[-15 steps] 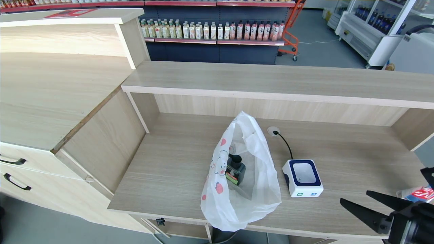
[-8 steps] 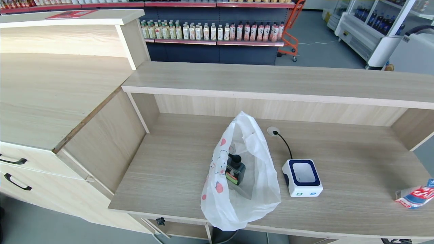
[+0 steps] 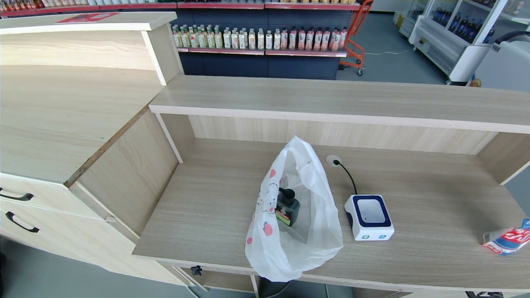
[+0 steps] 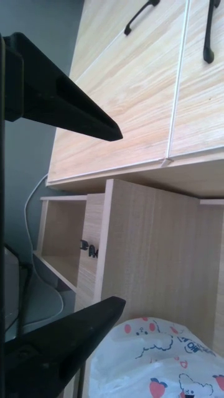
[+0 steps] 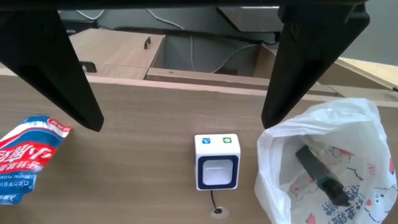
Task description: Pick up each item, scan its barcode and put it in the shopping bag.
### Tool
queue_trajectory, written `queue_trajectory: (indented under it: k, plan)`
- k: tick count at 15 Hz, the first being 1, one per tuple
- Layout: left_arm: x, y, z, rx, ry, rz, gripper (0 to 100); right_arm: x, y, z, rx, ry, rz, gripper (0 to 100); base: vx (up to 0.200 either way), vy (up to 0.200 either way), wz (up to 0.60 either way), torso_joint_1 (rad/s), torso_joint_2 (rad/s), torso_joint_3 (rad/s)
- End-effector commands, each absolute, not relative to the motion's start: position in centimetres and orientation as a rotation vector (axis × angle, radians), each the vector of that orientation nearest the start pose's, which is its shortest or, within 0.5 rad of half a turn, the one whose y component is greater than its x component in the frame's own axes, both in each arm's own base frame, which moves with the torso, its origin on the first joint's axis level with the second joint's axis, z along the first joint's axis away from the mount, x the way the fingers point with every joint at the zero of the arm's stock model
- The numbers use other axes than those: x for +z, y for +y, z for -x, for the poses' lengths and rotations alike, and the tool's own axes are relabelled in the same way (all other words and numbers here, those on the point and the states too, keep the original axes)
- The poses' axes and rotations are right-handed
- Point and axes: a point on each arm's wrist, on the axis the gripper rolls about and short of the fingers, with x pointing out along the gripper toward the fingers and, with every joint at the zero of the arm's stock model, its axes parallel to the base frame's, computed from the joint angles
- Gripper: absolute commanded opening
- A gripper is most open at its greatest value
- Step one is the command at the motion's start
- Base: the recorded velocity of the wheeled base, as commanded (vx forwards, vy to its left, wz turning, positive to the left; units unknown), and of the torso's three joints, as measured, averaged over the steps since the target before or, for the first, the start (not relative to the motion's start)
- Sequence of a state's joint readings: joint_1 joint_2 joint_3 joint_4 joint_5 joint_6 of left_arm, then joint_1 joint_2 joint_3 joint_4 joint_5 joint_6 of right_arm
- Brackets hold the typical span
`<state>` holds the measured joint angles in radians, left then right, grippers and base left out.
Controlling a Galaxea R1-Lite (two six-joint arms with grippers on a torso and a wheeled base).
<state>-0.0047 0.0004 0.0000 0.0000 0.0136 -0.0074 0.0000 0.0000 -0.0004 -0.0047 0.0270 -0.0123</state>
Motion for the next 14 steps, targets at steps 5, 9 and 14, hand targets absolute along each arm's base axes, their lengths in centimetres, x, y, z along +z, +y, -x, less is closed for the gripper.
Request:
queue_trajectory:
  k: [5, 9, 14]
  plan:
    - [7.55, 0.04, 2.28, 0.009, 0.0, 0.005, 100, 7.6, 0.06, 2.28, 0.028, -0.005, 0.012, 100, 0.0, -0.16, 0.0, 0.001, 0.0, 0.0]
    - [7.55, 0.05, 2.28, 0.011, 0.0, 0.005, 100, 7.6, 0.06, 2.28, 0.028, -0.005, 0.012, 100, 0.0, -0.2, 0.0, 0.004, 0.0, 0.001]
    - [7.55, 0.05, 2.28, 0.011, 0.0, 0.006, 100, 7.6, 0.06, 2.28, 0.028, -0.005, 0.012, 100, -0.12, -0.2, 0.0, 0.002, 0.0, 0.003]
